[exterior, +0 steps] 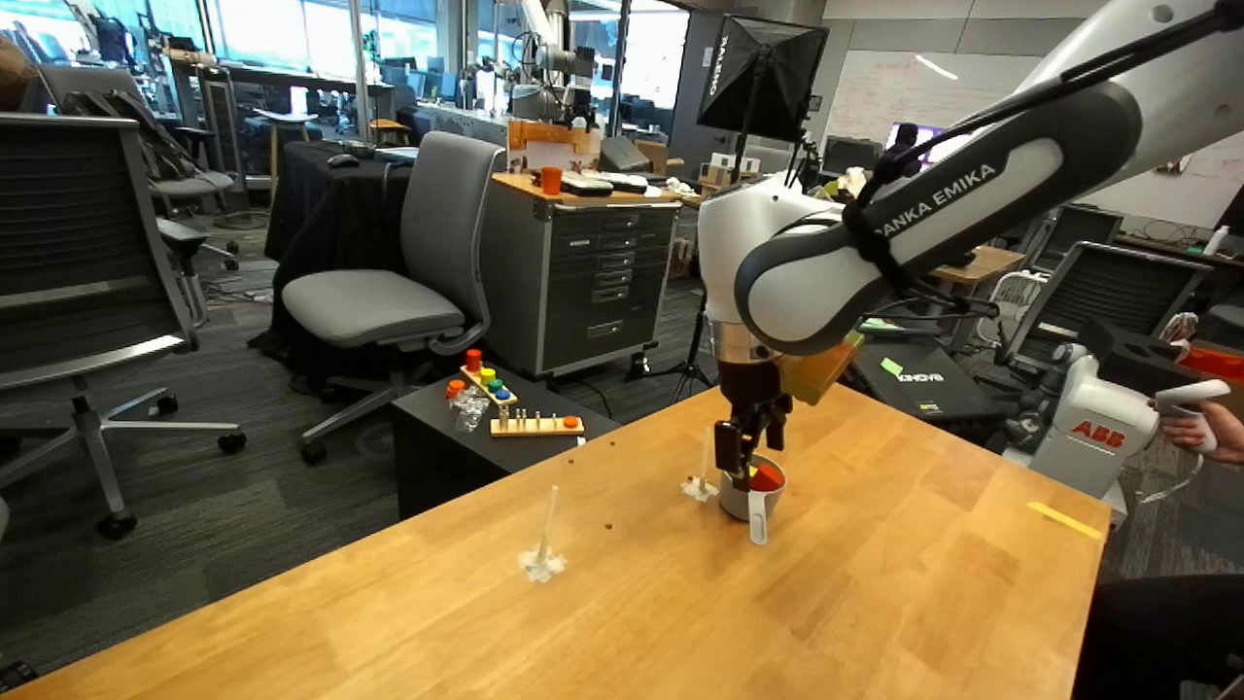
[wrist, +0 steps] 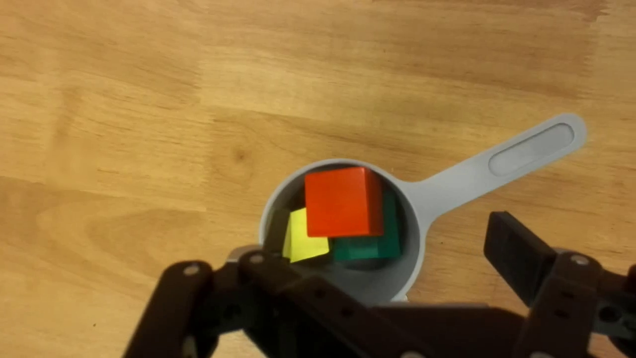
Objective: Put the blocks inside the grey measuring cup
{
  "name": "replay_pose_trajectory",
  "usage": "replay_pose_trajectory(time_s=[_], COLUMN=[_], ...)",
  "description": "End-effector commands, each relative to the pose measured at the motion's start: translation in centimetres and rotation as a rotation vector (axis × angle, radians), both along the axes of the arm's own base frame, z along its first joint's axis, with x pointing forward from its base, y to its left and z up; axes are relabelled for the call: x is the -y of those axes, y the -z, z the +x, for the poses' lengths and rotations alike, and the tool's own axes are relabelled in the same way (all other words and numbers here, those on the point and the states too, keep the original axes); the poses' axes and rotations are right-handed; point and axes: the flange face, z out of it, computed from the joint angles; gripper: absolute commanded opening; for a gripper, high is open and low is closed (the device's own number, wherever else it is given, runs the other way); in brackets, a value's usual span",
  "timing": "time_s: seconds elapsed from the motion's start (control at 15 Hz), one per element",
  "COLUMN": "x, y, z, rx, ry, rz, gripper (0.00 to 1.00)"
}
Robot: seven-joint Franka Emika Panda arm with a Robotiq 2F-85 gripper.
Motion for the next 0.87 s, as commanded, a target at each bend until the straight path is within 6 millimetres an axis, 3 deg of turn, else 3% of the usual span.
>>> replay_pose_trajectory(time_s=[0.0,0.47,0.53,0.67,0.8], x=[-3.9,-15.9,-14.5,-16.0,-15.3], y=[-2.1,-6.6,-4.8,-5.1,-4.5], z=[-0.4,-3.6,-2.5,-3.0,-2.9], rx=[-0.008,-0.001,0.018,0.019,0.012], ry=[-0.057,-0.259,-0.209,-0.226,-0.216], rz=[0.033,0.080,0.078,0.078,0.074], gripper=[1.00,1.00,1.00,1.00,1.00])
